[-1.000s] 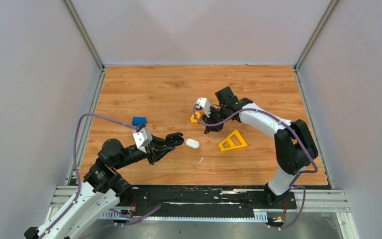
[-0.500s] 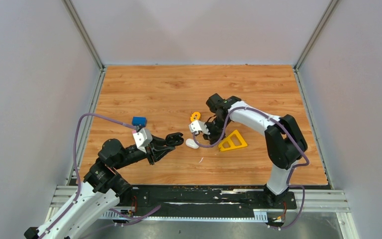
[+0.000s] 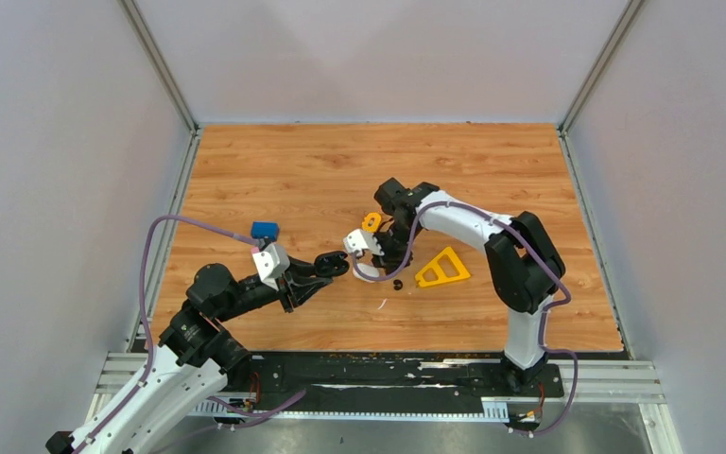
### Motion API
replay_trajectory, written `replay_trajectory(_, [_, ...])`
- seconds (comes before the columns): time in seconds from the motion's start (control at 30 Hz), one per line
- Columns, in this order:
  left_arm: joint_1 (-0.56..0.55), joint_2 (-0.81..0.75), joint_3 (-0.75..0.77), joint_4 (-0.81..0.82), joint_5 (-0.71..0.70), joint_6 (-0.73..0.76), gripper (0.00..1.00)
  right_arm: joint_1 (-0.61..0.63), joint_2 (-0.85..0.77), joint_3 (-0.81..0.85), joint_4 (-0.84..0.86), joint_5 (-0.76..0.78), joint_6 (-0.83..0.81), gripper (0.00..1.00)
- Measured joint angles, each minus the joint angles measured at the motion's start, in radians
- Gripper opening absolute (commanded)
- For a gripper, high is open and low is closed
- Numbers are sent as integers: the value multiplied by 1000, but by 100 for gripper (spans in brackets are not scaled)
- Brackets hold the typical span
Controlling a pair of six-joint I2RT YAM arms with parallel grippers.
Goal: Insert the wireless bluetooth earbuds into the charging case
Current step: Place the earbud at the center of the board, then pick up the earbud from the center of the board.
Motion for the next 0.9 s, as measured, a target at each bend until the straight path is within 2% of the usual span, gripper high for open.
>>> replay_trajectory(0.17, [0, 0, 0, 0, -3, 2, 0, -40, -27, 18, 22, -71, 135, 25])
replay_trajectory(0.4, [0, 0, 0, 0, -3, 2, 0, -121, -198, -172, 236, -77, 620, 21])
replay_trajectory(0.57, [0, 9, 0, 0, -3, 2, 0, -177, -151, -193, 270, -111, 860, 22])
replay_trajectory(0.73, [0, 11, 0, 0, -3, 2, 0, -193, -79, -195, 278, -110, 976, 23])
replay_trajectory(0.9, [0, 12, 0, 0, -3, 2, 0, -192, -76, -198, 285, -92, 1022, 24])
